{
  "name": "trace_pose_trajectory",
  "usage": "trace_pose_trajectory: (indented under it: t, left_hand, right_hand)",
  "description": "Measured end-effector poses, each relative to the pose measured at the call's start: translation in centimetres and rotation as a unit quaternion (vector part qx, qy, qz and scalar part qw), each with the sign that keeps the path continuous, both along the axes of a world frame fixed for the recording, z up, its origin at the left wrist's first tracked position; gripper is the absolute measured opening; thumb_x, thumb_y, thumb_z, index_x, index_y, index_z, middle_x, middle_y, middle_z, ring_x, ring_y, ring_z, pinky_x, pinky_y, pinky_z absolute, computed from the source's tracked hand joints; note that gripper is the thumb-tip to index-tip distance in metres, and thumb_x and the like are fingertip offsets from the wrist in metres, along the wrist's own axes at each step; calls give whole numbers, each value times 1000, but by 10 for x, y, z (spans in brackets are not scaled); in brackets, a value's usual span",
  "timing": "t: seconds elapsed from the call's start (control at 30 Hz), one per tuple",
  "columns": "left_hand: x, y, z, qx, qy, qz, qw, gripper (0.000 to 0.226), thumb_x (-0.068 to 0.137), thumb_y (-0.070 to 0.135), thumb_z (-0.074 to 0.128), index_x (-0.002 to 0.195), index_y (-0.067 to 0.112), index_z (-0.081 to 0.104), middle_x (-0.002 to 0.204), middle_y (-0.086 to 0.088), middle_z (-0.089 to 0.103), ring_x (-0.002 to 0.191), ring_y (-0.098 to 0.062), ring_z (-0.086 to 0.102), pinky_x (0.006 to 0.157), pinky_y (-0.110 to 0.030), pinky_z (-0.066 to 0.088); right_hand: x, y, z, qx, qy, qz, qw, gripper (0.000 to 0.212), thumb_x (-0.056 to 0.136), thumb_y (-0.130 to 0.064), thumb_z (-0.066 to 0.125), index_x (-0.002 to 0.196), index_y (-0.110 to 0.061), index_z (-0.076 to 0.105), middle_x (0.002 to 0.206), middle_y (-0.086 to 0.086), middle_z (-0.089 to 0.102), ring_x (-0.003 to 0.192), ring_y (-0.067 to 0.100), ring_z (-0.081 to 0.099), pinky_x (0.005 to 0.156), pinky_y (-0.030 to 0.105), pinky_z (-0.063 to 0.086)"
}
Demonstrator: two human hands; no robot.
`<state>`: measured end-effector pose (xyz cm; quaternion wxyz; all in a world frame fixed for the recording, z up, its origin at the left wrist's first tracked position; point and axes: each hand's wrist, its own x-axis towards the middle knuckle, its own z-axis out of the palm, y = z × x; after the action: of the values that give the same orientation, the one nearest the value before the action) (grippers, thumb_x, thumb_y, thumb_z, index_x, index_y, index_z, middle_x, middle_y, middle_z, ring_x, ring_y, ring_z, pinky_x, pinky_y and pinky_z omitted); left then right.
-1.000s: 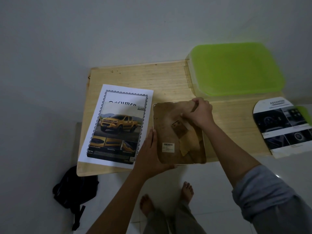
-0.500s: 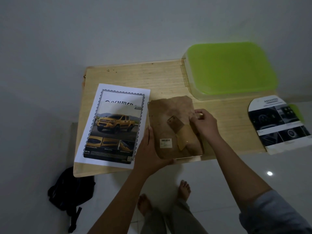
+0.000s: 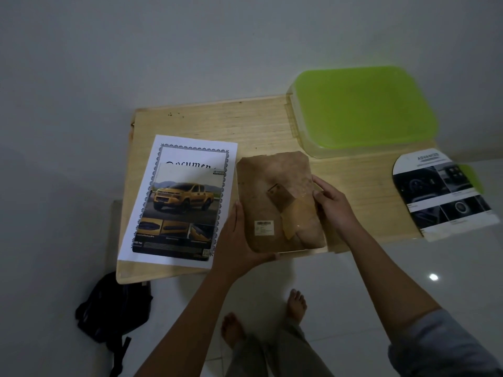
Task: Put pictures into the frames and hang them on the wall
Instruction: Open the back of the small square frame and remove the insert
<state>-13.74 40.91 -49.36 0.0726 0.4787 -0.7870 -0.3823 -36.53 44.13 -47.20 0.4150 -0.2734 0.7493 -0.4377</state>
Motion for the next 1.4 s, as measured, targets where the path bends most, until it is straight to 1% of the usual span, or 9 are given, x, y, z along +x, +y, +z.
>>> trace_pose_trajectory:
  t: [0.07,0.2,0.43,0.57,0.73,0.9,1.03,1.17,1.4]
  left_hand:
    - [0,0,-1,-3,3,-1,1000,139,49,71,72,138,30,-25,157,3,-8,144,-15,7,113,-34,19]
    - [2,1,-2,-1,6,-2,1000,139,50,69,74,141,28,-23,157,4,-9,144,-14,6,113,-31,17]
    - [4,1,-4,-8,5,-11,1000,139,50,74,70,147,22,-15,156,7,-11,144,-11,3,114,-30,15]
    - [4,1,-2,-24,9,-15,1000,139,50,77,68,147,21,-13,150,17,-11,137,-1,3,110,-23,13]
    - [3,3,-4,-43,2,-14,999,137,49,82,61,147,20,-12,146,19,-13,133,3,0,108,-19,9]
    - [1,3,-7,-39,-14,-5,999,136,47,85,55,147,23,-13,155,9,-8,140,-7,2,111,-24,10]
    - [0,2,-3,-39,-29,-7,999,137,49,85,58,146,22,-14,157,5,-7,144,-15,6,113,-28,14]
    - [-1,2,0,-48,-48,-22,997,136,53,80,62,147,20,-16,157,3,-10,145,-16,4,113,-28,14]
    - [-1,3,-2,-56,-72,-31,995,135,55,82,59,146,20,-19,156,1,-15,145,-18,1,108,-25,9]
  right_hand:
    - [1,0,-2,-3,17,-2,1000,41,94,-4,44,132,-21,50,104,3,63,91,9,57,74,15,44]
    - [0,-3,-2,10,17,-25,999,41,95,-2,42,132,-17,51,89,1,64,63,-4,52,54,5,40]
    - [-10,5,1,6,20,-68,997,38,96,-4,40,130,-17,53,114,19,64,86,32,61,77,35,51]
    - [-29,23,0,13,42,-94,995,36,94,-6,44,125,-17,58,82,-2,59,55,-3,49,53,15,41]
    - [-57,56,-5,61,75,-199,975,26,91,-13,53,114,-13,65,115,8,64,102,20,56,95,39,46]
    - [-74,70,-4,111,112,-264,952,28,91,-12,51,116,-11,63,125,10,59,116,25,51,101,38,39]
    - [-68,63,3,119,183,-208,953,32,93,-12,49,122,-5,57,128,13,57,118,28,51,99,36,38]
    - [-57,60,-5,114,287,-137,941,23,89,-11,48,103,1,62,113,23,58,104,35,53,87,34,40]
    - [-2,43,-10,52,406,80,909,41,92,-27,50,129,-10,48,138,16,41,124,32,40,100,41,36]
